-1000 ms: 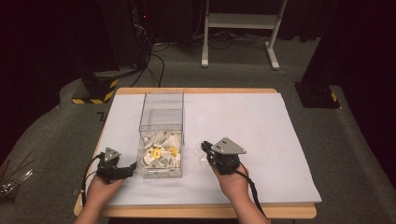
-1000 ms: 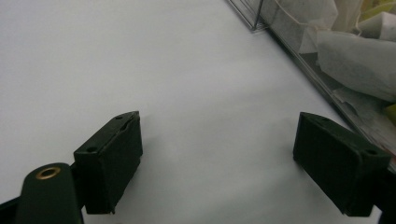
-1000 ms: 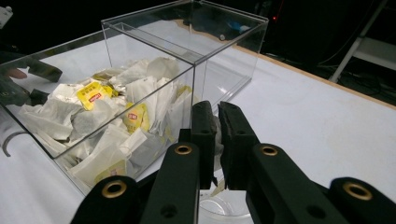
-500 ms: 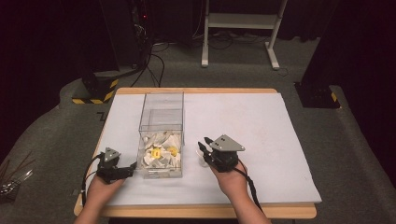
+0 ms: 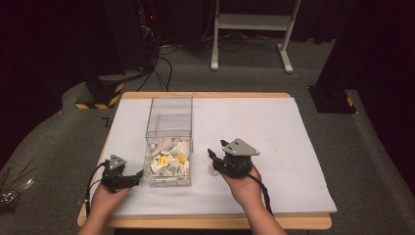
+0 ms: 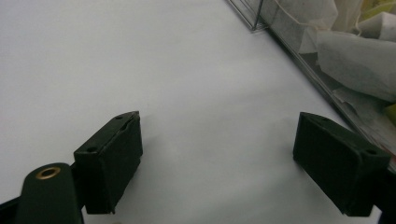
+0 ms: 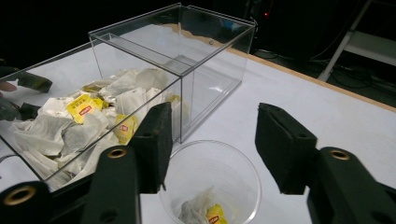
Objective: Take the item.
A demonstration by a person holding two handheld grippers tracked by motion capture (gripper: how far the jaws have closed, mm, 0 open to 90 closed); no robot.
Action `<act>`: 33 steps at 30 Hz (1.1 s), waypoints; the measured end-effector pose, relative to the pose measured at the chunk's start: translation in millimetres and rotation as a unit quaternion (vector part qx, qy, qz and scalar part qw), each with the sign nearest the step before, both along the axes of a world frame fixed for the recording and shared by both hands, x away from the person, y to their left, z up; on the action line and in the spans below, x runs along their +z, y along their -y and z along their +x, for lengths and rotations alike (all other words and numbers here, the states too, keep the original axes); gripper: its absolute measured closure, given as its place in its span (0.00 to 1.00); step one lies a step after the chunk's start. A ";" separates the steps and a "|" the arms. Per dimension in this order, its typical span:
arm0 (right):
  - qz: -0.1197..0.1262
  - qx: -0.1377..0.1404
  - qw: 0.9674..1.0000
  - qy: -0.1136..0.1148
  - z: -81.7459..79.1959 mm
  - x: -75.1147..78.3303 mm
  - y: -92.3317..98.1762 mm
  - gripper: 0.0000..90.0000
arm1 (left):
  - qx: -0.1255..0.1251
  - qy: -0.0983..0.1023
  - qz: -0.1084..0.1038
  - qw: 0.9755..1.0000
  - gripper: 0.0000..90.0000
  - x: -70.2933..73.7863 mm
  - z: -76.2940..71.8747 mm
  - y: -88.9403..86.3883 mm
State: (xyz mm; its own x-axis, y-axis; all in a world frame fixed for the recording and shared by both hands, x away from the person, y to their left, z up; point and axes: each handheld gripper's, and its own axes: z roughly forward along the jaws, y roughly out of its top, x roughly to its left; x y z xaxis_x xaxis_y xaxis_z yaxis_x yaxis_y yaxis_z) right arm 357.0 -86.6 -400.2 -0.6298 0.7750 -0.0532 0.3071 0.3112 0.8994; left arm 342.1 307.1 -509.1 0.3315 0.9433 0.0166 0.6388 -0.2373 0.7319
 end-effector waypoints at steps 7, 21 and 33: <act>-0.005 -0.011 1.000 -0.009 3.6 -1.6 4.2 0.31 | 0.000 0.000 0.000 1.000 0.18 0.0 0.0 0.0; -0.003 -0.050 0.998 -0.024 10.4 -7.8 33.4 0.25 | -0.001 -0.001 0.001 1.000 0.18 0.2 -0.1 -0.1; -0.023 -0.093 0.995 -0.028 13.4 -18.7 71.0 0.25 | -0.001 0.000 0.001 1.000 0.18 0.1 -0.1 -0.1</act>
State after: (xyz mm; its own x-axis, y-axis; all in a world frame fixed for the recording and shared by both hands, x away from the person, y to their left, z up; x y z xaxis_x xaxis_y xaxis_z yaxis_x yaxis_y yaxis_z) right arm 370.4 -157.5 -418.9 -0.4787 0.8759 -0.0611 0.4117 0.2854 0.8655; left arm 341.9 307.3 -509.0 0.3329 0.9428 0.0186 0.6387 -0.2399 0.7311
